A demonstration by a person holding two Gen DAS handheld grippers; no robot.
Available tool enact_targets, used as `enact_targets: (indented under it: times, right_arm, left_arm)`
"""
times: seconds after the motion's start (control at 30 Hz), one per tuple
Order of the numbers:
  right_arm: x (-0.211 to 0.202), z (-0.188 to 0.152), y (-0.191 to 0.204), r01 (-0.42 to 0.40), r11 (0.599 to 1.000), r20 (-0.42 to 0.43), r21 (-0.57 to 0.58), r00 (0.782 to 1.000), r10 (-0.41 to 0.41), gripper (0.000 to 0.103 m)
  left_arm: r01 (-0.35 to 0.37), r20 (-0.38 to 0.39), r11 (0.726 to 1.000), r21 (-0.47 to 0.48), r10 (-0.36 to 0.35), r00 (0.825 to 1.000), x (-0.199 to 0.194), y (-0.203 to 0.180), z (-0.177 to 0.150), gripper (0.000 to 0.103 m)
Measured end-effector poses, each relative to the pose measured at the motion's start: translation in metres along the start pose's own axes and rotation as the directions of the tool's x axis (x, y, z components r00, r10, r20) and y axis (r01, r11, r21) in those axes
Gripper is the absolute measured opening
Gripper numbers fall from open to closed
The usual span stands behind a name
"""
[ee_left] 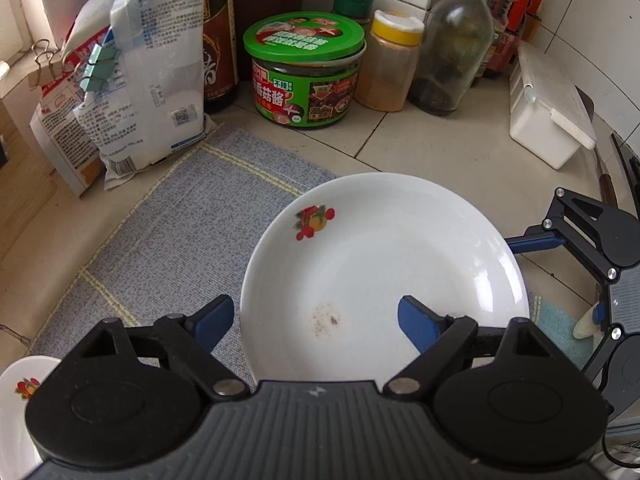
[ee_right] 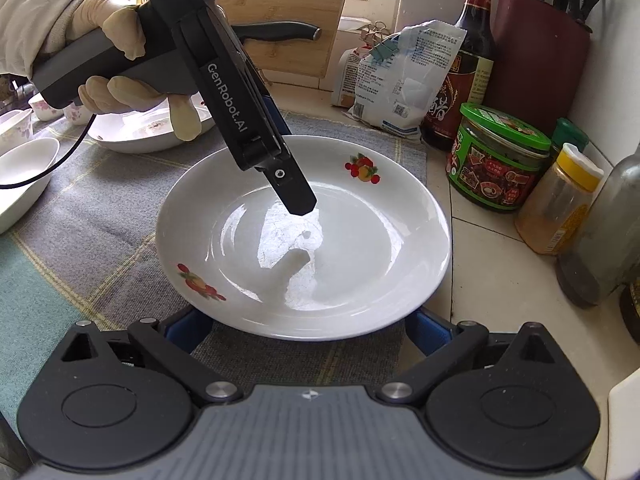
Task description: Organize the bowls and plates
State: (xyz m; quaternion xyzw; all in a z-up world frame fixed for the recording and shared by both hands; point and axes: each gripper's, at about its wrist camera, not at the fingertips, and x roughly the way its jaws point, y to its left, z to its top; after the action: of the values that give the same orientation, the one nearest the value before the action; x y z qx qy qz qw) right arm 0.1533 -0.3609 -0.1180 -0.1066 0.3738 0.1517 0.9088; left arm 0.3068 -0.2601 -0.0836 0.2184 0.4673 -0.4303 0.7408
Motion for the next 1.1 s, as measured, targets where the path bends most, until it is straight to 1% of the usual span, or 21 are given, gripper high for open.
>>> enact_targets:
  times: [0.1,0.27,0.33,0.47,0.53,0.6,0.67,0.8,0.93,1.03,1.1]
  right_arm:
    - [-0.009,-0.002,0.001,0.022,1.000,-0.002,0.020,1.000,-0.022,0.103]
    - [-0.025,-0.006,0.005,0.086,0.992,-0.012,0.087,0.996,-0.086,0.103]
    - [-0.032,-0.007,0.007,0.102,0.989,-0.006,0.109,0.995,-0.102,0.103]
    - [-0.046,-0.005,0.012,0.109,0.985,0.033,0.134,0.993,-0.114,0.103]
    - [-0.050,-0.004,0.016,0.090,0.987,0.056,0.134,0.994,-0.098,0.103]
    - [-0.052,-0.003,0.020,0.068,0.989,0.077,0.130,0.994,-0.078,0.103]
    - [-0.052,-0.003,0.027,0.037,0.991,0.098,0.126,0.994,-0.050,0.103]
    - [-0.051,-0.001,0.040,-0.016,0.992,0.131,0.127,0.991,-0.001,0.103]
    - [-0.046,0.004,0.057,-0.057,0.991,0.128,0.118,0.991,0.042,0.103]
    - [-0.042,0.009,0.076,-0.062,0.995,0.114,0.083,0.992,0.052,0.103]
    - [-0.040,0.012,0.090,-0.054,0.996,0.107,0.064,0.993,0.047,0.103]
  left_arm:
    - [-0.027,0.029,1.000,-0.011,0.027,0.999,-0.017,-0.002,-0.006,0.089]
    - [-0.066,0.092,0.997,-0.039,0.070,0.993,-0.052,-0.010,-0.020,0.089]
    - [-0.078,0.132,0.995,-0.055,0.085,0.988,-0.071,-0.015,-0.030,0.090]
    - [-0.121,0.179,0.989,-0.089,0.135,0.974,-0.094,-0.027,-0.049,0.090]
    - [-0.152,0.195,0.982,-0.115,0.172,0.966,-0.106,-0.035,-0.062,0.090]
    - [-0.166,0.209,0.975,-0.147,0.194,0.958,-0.114,-0.040,-0.073,0.091]
    - [-0.187,0.223,0.964,-0.190,0.228,0.948,-0.124,-0.046,-0.091,0.091]
    - [-0.214,0.229,0.939,-0.268,0.278,0.933,-0.135,-0.052,-0.122,0.091]
    - [-0.243,0.234,0.911,-0.332,0.329,0.915,-0.143,-0.052,-0.157,0.091]
    - [-0.257,0.236,0.900,-0.351,0.351,0.906,-0.147,-0.049,-0.182,0.091]
    - [-0.260,0.232,0.896,-0.360,0.356,0.905,-0.151,-0.045,-0.198,0.091]
